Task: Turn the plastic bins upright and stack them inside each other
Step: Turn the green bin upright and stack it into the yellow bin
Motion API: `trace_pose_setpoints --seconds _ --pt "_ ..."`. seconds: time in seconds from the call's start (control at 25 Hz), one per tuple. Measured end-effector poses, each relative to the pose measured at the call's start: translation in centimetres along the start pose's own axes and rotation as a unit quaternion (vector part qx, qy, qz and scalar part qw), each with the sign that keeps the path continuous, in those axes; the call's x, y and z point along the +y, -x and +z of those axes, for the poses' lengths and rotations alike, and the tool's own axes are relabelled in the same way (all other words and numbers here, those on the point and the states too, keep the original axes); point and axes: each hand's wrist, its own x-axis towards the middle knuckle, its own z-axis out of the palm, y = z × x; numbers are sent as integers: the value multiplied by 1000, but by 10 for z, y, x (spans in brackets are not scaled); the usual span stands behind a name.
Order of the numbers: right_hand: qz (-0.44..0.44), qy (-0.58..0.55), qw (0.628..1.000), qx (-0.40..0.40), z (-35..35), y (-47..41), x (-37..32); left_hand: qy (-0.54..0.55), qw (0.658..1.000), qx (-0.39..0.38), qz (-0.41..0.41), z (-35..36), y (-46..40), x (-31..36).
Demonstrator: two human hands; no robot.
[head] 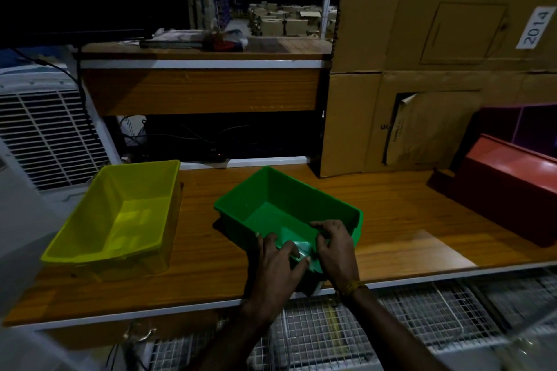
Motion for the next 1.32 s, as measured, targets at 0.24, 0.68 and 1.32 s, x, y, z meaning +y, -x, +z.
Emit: trace_pose_setpoints --seconds 0.24,0.68,1.32 --pt "-16 83 996 -7 -4 -7 13 106 994 -6 -35 -24 -10 -23" --pt "50 61 985 -154 -4 -29 17 58 983 119 -127 -41 -17 -53" --pt "79 -26 983 -165 -27 -124 -38 182 947 182 -195 -100 -104 -16"
